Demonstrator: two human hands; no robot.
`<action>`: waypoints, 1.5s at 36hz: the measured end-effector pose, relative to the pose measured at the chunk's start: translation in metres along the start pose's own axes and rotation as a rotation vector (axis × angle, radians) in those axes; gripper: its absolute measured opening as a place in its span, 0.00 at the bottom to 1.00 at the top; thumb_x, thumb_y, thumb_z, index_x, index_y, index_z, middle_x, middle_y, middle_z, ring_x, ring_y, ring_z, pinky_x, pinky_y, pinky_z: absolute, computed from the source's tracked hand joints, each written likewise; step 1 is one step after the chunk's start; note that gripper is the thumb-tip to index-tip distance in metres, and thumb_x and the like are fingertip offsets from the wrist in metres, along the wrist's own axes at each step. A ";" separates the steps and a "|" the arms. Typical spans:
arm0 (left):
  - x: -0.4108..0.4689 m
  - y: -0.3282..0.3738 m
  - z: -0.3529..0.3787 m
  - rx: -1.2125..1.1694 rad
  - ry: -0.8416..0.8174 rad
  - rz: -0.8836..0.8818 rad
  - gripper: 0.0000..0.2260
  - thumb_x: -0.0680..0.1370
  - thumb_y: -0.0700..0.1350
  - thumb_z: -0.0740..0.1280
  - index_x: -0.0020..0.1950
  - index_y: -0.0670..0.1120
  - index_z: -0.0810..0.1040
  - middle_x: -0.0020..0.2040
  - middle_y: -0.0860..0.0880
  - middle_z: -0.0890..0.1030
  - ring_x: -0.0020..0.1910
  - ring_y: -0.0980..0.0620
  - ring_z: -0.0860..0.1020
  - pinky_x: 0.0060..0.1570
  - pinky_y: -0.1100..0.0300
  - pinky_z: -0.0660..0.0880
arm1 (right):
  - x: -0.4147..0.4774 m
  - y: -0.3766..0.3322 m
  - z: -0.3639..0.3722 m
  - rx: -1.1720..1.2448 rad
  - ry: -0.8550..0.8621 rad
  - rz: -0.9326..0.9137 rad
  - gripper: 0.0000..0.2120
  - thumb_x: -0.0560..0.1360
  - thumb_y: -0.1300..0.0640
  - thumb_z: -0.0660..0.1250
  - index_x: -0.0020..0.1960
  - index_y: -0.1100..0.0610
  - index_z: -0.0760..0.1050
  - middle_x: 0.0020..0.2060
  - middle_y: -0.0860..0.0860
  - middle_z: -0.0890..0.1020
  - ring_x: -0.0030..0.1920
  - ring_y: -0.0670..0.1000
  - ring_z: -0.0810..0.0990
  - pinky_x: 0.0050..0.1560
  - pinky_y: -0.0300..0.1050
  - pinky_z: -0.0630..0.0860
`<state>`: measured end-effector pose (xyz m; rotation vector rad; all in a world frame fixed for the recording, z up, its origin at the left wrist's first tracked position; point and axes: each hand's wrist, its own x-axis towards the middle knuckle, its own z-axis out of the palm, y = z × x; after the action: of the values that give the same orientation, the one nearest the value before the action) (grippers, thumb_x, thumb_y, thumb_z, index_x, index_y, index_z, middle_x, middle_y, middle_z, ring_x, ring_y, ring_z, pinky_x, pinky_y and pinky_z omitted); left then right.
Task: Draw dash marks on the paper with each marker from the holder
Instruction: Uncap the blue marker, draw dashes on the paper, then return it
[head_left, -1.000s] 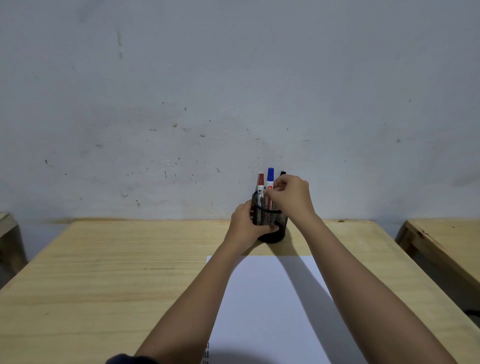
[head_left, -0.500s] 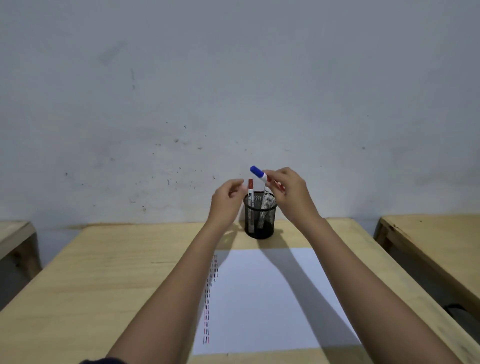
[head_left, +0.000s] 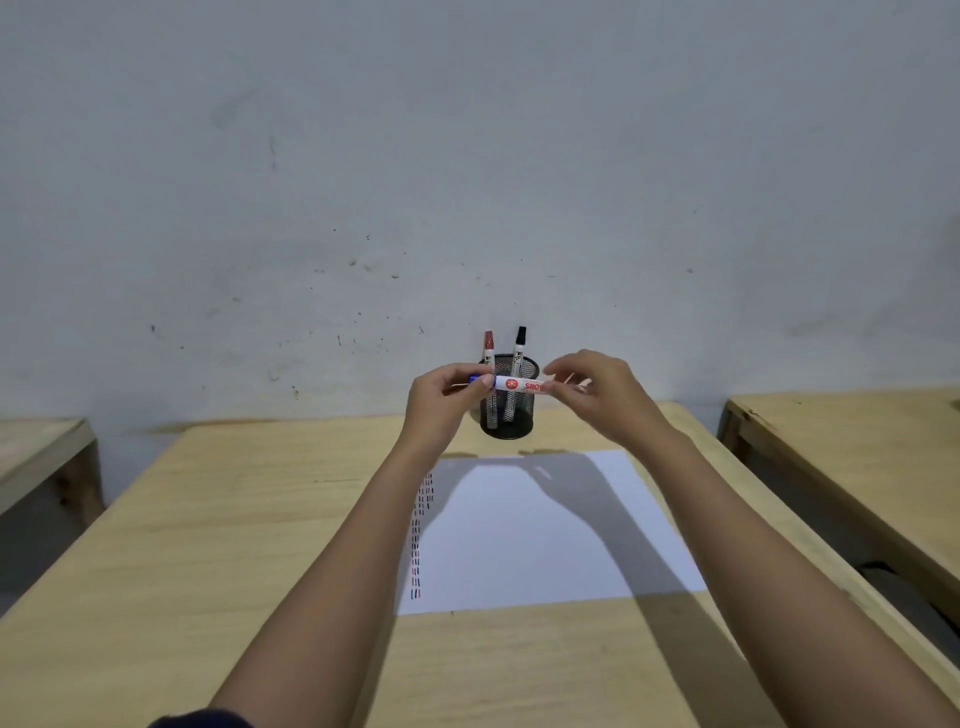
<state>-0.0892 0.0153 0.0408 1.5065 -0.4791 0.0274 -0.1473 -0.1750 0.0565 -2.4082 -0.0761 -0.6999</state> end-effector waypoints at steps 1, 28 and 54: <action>-0.002 0.000 -0.003 -0.027 0.008 -0.011 0.05 0.74 0.38 0.69 0.49 0.43 0.82 0.43 0.47 0.82 0.43 0.55 0.80 0.48 0.67 0.76 | -0.002 0.002 -0.003 0.076 0.008 0.036 0.05 0.72 0.54 0.70 0.48 0.52 0.80 0.40 0.47 0.80 0.42 0.48 0.78 0.43 0.34 0.73; -0.012 0.000 -0.008 0.006 0.051 -0.045 0.10 0.78 0.40 0.64 0.48 0.34 0.80 0.30 0.48 0.79 0.25 0.62 0.77 0.36 0.72 0.76 | -0.016 -0.027 0.039 1.497 0.194 0.458 0.07 0.77 0.66 0.62 0.42 0.65 0.75 0.36 0.53 0.77 0.32 0.43 0.78 0.37 0.30 0.77; -0.029 -0.065 -0.084 0.862 -0.017 -0.320 0.03 0.71 0.35 0.65 0.40 0.41 0.77 0.44 0.45 0.76 0.41 0.48 0.73 0.33 0.64 0.67 | -0.033 -0.011 0.087 1.218 0.132 0.596 0.10 0.76 0.63 0.64 0.37 0.61 0.76 0.25 0.49 0.80 0.26 0.44 0.74 0.33 0.31 0.76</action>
<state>-0.0711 0.0983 -0.0296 2.4174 -0.2308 -0.0345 -0.1371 -0.1121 -0.0122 -1.1143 0.2090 -0.3388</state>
